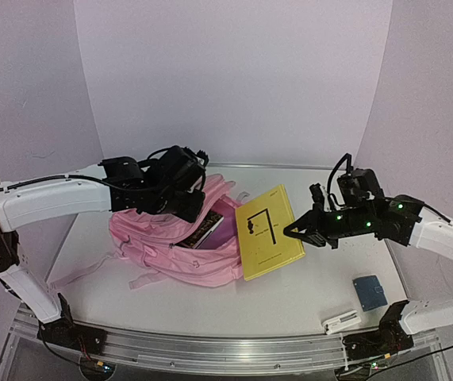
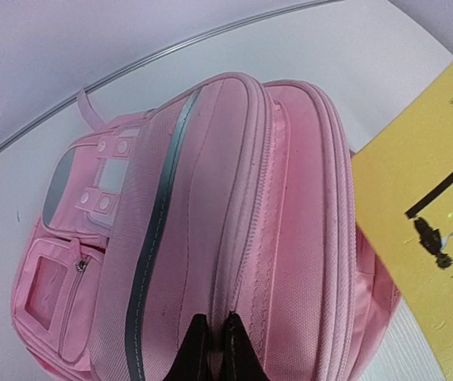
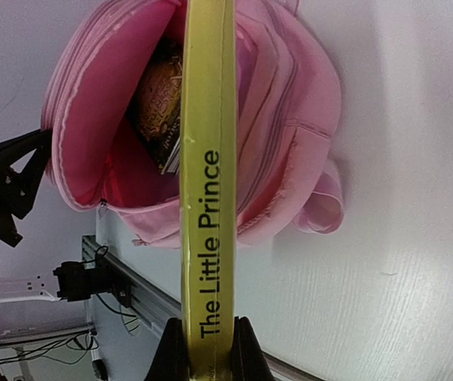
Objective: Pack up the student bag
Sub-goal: Place the book in the student bag.
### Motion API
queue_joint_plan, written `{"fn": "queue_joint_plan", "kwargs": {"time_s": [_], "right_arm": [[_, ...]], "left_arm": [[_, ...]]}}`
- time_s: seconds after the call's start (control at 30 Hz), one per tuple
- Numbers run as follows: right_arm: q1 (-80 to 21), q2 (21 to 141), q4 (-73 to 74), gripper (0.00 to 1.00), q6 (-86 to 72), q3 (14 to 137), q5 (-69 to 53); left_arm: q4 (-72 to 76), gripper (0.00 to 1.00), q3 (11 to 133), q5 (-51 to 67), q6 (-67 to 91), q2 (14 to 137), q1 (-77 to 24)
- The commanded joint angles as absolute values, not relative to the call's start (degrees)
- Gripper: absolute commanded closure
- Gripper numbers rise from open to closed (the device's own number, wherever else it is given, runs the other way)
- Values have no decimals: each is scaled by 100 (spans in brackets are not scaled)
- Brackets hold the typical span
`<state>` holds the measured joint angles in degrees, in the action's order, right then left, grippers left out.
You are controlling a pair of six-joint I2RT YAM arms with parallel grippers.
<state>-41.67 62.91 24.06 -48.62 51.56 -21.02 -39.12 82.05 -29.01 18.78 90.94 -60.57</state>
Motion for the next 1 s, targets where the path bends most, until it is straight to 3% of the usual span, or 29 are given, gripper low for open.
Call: {"fn": "queue_joint_plan", "kwargs": {"time_s": [0.0,0.47,0.97], "right_arm": [[-4178,6550,364,100,-5517,5099,-3234],[-4337,8477,-1364,100,-6057,5621,-3789],[-4704,11300,-4205,100,-6123,7002,-2563]], "left_arm": [[-2806,100,7968,-2206,1706,8362,-5996],[-2194,100,7366,-1270,1837,7964,-5966],[-1947,100,7311,-176,2361,7920,-5667]]}}
